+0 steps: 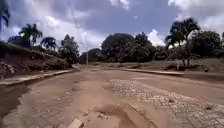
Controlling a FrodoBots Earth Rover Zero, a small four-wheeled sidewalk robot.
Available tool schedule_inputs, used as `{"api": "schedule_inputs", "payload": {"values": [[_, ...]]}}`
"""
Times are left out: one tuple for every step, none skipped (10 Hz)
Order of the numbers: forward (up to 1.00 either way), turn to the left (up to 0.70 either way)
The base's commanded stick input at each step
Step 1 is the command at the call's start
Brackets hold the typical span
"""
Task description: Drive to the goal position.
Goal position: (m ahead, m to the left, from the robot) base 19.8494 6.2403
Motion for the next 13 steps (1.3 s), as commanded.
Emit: {"api": "schedule_inputs", "payload": {"values": [[0.0,0.0],[0.0,0.0],[0.0,0.0],[0.0,0.0],[-0.09,0.0],[-0.7,0.0],[-0.7,0.0],[-0.7,0.0],[-0.7,0.0],[-0.7,0.0],[-0.7,0.0],[-0.7,0.0],[-0.7,0.0]]}}
